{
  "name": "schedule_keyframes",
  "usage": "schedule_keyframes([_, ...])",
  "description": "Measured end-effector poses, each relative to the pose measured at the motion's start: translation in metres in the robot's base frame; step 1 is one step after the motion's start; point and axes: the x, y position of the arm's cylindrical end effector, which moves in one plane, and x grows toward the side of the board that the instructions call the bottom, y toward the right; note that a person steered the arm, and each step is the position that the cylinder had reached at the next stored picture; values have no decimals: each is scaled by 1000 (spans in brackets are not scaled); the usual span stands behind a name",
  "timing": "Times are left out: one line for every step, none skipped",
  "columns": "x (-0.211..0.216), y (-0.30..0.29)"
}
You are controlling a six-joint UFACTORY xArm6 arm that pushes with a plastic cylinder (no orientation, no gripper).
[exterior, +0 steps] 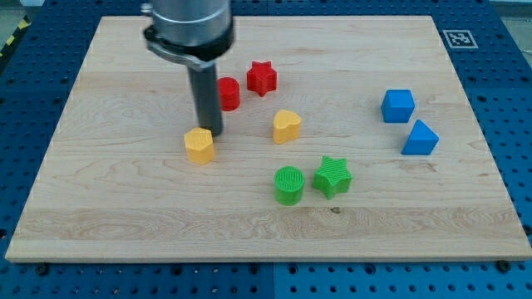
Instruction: Move the red star closer to yellow heart
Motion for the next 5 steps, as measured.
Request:
schedule_keyframes([-51,-15])
schedule_keyframes([-103,-4])
schedule_keyframes([-121,26])
schedule_keyframes([-126,54])
schedule_keyframes([-125,69])
